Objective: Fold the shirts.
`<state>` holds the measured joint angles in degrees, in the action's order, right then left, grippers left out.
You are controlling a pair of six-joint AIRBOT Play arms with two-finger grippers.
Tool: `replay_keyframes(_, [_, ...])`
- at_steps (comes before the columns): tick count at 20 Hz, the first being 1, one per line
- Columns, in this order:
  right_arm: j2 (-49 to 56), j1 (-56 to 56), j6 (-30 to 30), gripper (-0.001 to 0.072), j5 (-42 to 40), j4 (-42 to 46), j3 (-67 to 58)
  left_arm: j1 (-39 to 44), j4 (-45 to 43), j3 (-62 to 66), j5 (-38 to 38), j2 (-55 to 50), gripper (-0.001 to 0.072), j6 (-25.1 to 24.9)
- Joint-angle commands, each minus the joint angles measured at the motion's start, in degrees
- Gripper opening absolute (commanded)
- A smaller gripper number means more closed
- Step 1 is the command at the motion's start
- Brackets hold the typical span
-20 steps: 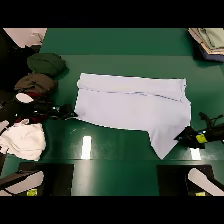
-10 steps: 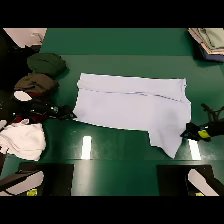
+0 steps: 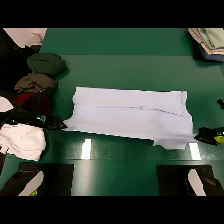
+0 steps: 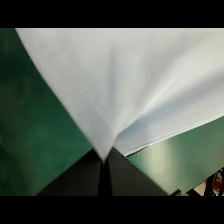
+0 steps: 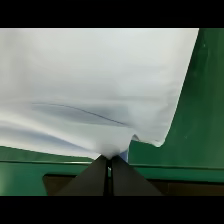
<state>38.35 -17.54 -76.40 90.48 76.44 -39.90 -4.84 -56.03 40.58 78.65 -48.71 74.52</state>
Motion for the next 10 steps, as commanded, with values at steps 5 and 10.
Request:
replay_keyframes(5, [13.18,2.78,1.25,0.002,-11.91,-7.76,-9.4,-0.02,4.26,8.02,-11.98,-9.18,0.0022,2.01])
replay_keyframes(10, [30.45,10.4,0.22,0.002,-14.6,-7.72,-21.29,-0.02,6.71,18.91,-15.41,-25.83,0.0022,1.99])
